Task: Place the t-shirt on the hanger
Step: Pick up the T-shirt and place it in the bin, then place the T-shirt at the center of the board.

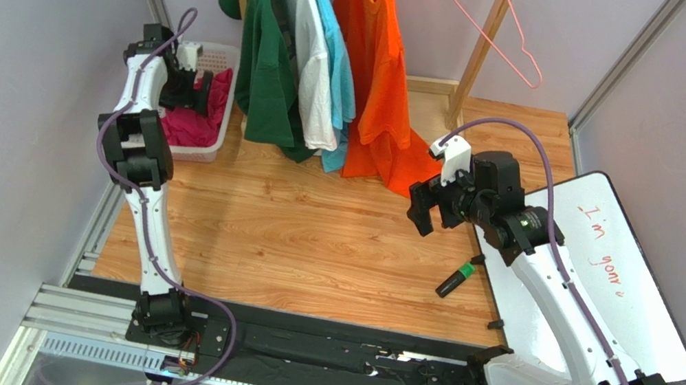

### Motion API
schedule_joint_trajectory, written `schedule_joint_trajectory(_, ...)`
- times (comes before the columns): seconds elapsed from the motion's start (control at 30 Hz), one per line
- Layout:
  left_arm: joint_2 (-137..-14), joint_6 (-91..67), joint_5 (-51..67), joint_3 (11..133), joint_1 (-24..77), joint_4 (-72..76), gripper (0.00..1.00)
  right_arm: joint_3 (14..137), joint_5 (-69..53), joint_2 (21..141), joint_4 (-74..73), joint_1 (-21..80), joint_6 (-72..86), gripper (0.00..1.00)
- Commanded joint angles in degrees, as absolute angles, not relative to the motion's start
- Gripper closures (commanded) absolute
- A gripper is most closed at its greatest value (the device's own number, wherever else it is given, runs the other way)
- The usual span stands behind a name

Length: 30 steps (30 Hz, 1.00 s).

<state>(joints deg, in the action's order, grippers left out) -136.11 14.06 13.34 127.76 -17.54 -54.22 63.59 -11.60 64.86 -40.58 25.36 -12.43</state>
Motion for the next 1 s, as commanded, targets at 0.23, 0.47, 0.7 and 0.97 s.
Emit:
schedule_joint_trajectory(0.23,-128.7,17.7,18.7,139.0,-16.7,-61.3,1.00,67.0,-14.0,64.4,-40.1,24.8,-12.6,0.00)
schedule_joint_trajectory(0.47,-107.7,17.1,31.0,140.4,-15.1,-65.6,1.00,67.3,-14.9,63.3,-40.1,24.8,-11.6,0.00)
schedule_joint_trajectory(0.7,-96.3,9.7,40.7,139.9,-4.9,-70.8,1.00,68.5,-15.0,62.8,-40.5,24.6,-11.3,0.00)
schedule_joint_trajectory(0.97,-85.1,5.9,61.7,127.2,1.8,-67.2,1.00,67.0,-14.6,60.2,-41.6,24.7,-11.6,0.00)
